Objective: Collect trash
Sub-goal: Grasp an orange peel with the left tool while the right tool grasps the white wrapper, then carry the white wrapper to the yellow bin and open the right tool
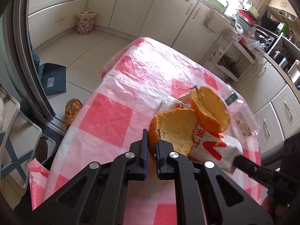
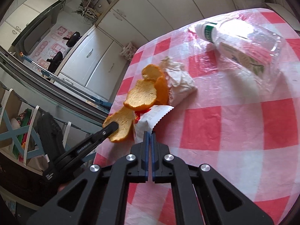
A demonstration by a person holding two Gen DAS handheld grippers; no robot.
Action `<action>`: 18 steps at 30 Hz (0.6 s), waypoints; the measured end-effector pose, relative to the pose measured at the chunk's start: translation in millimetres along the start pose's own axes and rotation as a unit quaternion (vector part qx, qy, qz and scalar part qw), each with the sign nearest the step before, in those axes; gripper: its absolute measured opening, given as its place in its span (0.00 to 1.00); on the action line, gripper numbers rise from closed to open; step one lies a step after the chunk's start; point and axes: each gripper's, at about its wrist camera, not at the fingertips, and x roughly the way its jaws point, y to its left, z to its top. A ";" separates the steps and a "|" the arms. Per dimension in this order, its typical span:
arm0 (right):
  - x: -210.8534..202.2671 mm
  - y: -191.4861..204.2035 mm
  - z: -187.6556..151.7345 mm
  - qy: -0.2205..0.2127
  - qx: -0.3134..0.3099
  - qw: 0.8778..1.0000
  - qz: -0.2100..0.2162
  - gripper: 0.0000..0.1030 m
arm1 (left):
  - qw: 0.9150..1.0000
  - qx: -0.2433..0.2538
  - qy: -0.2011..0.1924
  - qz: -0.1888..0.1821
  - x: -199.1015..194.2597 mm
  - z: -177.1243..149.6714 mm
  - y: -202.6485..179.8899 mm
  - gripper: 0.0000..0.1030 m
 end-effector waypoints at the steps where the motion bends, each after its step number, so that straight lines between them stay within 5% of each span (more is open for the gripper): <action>1: 0.9 -1.2 1.1 0.000 0.004 1.000 -0.001 0.05 | 1.000 0.003 0.002 -0.006 -4.6 -3.8 -0.7 0.05; 3: 2.1 -6.9 1.4 0.004 0.020 1.000 0.001 0.11 | 1.000 0.011 0.005 -0.016 -15.9 -15.0 -2.0 0.05; 5: 5.3 -7.3 1.7 0.002 0.032 0.999 -0.002 0.45 | 1.000 0.018 0.010 -0.020 -24.8 -26.2 -2.0 0.05; 6: 6.6 -9.0 1.4 0.001 0.037 0.999 -0.002 0.47 | 1.000 0.020 0.013 -0.020 -26.6 -29.2 -0.6 0.05; 12: 22.2 -2.3 5.6 -0.001 0.045 0.999 0.011 0.47 | 0.999 0.034 0.024 -0.016 -26.9 -39.4 0.2 0.12; 16: 31.1 9.5 8.7 -0.001 0.025 0.999 0.027 0.11 | 0.999 0.035 0.011 -0.014 -26.6 -38.5 -3.3 0.27; 18: 29.8 17.4 8.1 -0.007 0.008 1.000 0.030 0.08 | 0.999 0.037 0.011 -0.018 -25.1 -38.5 -5.3 0.27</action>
